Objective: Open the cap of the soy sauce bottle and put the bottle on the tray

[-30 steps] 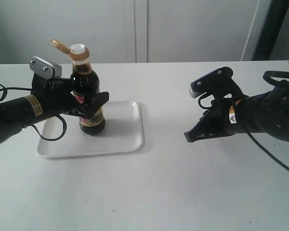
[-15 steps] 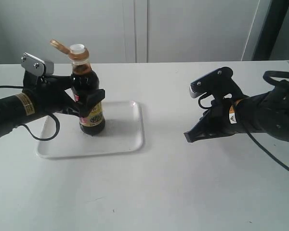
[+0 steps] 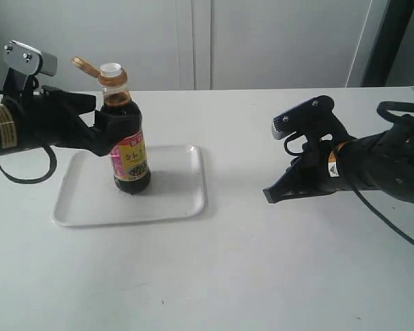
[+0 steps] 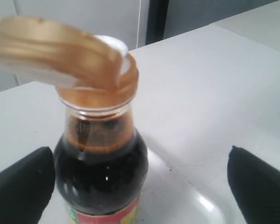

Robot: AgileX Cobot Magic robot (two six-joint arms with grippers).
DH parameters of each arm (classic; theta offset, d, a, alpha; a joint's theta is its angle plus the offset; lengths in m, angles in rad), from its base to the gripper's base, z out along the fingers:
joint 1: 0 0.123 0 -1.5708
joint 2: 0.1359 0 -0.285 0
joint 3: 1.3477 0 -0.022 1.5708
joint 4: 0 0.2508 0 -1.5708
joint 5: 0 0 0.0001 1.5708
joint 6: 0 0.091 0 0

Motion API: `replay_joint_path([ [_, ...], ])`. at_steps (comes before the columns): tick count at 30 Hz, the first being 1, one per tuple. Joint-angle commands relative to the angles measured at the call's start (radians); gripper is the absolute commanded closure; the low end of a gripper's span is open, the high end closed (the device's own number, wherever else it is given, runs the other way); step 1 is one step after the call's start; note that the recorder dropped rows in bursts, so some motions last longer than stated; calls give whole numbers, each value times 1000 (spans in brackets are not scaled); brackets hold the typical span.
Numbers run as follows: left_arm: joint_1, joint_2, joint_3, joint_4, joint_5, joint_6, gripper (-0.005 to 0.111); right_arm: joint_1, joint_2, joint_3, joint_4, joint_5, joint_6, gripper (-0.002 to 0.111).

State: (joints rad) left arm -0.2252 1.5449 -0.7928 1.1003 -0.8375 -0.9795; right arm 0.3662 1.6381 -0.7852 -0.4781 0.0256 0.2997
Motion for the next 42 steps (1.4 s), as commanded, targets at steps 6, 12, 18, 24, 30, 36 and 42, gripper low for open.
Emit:
replay_joint_path([
  [6,3,-128,5,424,159,-470,2,-10,-1,4,-9,20,10,108],
  [12,3,-214,5,596,206,-677,19,-10,-12,3,-9,95,10,108],
  [18,3,-295,5,644,258,-707,80,-10,-45,3,-5,169,10,108],
  [24,3,-350,4,644,368,-651,107,-10,-67,3,11,255,10,108],
  [30,3,-376,2,644,580,-587,107,-7,-86,3,18,299,10,108],
  [36,3,-375,2,644,924,-366,107,-7,-91,1,18,311,10,108],
  [42,3,-375,2,585,1247,-245,107,-7,-91,-6,36,311,10,108],
])
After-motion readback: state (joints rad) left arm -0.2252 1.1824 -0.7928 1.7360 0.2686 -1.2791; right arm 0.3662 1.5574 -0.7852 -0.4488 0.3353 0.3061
